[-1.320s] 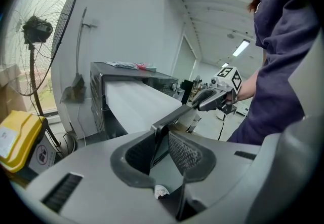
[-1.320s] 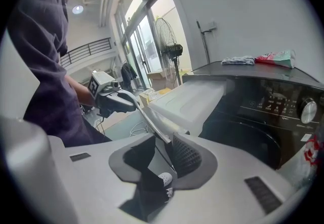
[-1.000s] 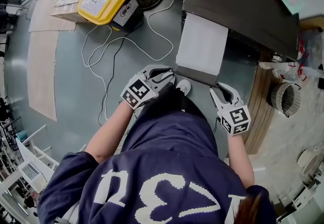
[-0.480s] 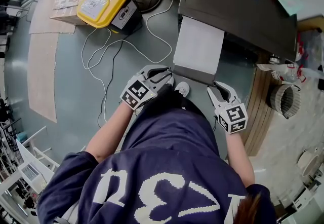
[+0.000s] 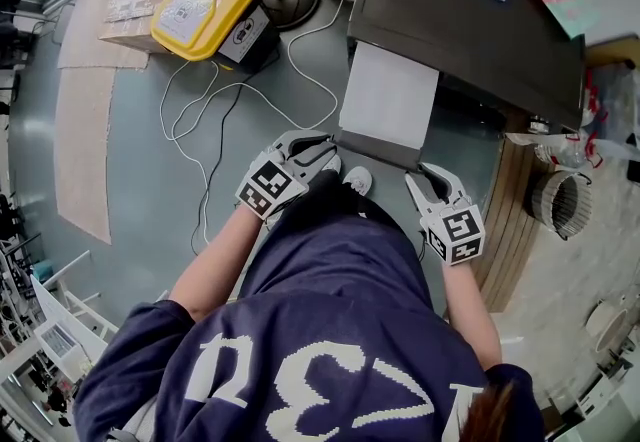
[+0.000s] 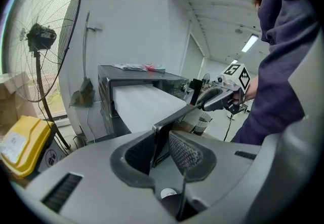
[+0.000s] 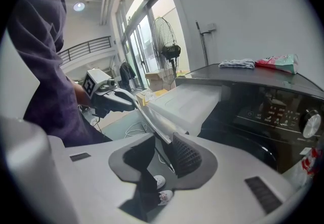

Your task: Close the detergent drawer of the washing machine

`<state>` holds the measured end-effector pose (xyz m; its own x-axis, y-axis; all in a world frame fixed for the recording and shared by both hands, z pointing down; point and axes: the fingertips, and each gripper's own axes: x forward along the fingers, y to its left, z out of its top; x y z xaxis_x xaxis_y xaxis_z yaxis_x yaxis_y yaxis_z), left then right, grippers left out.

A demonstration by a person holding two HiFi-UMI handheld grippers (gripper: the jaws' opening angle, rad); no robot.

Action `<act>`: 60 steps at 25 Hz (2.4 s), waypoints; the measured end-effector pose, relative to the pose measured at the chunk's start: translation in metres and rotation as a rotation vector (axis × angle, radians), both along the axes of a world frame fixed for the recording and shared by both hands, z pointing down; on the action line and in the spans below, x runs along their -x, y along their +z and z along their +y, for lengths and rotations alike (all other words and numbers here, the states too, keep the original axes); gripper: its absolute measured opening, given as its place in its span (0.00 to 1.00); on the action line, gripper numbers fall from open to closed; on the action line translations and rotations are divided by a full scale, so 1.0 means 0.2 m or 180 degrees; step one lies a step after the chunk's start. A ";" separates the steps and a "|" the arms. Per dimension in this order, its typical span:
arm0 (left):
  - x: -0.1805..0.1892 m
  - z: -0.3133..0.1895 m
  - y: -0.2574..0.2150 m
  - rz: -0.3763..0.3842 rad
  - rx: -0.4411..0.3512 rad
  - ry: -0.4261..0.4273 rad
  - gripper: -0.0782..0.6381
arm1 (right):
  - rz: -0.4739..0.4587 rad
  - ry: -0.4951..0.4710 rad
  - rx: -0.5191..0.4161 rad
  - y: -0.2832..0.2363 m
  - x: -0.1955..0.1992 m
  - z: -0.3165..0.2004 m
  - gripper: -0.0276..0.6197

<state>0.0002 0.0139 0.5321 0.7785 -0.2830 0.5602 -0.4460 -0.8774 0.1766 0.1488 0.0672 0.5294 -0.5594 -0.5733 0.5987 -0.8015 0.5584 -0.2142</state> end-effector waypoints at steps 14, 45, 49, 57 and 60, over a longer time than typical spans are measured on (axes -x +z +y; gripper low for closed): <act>0.00 -0.20 0.01 -0.0026 -0.0003 0.0053 0.25 | 0.0006 0.0105 0.0038 0.01 0.01 -0.17 0.23; -0.14 -0.64 -0.03 -0.0008 -0.0144 0.0385 0.25 | 0.0165 0.0468 -0.0055 -0.03 -0.13 -0.64 0.26; -0.16 -0.69 -0.03 -0.0005 -0.0159 0.0356 0.25 | 0.0172 0.0528 -0.0076 -0.03 -0.15 -0.69 0.27; -0.18 -0.79 -0.02 0.0051 -0.0120 0.0272 0.25 | 0.0159 0.0705 -0.0134 -0.03 -0.18 -0.78 0.28; -0.19 -0.82 -0.03 0.0029 -0.0145 0.0242 0.25 | 0.0169 0.0751 -0.0144 -0.03 -0.19 -0.81 0.28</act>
